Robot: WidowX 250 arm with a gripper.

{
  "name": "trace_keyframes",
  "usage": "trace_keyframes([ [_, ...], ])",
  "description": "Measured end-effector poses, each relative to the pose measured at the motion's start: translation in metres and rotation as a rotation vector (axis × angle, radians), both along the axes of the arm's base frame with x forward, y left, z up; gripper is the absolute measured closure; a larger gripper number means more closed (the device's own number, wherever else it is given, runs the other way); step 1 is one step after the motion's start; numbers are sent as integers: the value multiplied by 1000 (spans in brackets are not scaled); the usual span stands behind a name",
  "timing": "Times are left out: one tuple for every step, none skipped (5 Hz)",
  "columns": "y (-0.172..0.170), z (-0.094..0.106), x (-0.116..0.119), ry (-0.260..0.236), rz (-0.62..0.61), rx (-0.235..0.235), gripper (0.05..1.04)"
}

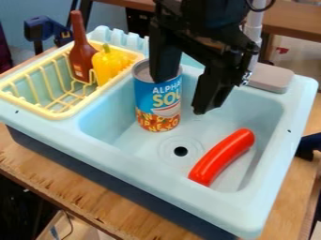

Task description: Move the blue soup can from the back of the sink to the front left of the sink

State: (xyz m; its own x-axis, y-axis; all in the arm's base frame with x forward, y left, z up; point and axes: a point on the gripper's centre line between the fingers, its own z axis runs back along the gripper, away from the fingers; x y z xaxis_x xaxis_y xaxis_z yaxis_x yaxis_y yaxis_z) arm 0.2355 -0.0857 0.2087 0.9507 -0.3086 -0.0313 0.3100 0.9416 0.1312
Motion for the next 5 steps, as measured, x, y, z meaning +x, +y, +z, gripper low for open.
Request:
trace_keyframes([
  [0, -7, 0, 28, 0, 9, 82],
  [16, -3, 12, 2, 52, -14, 82],
  [35, 6, 27, -47, 104, -40, 82],
  [53, 3, 48, -55, 163, -40, 82],
  [61, 6, 73, -59, 198, -3, 82],
])
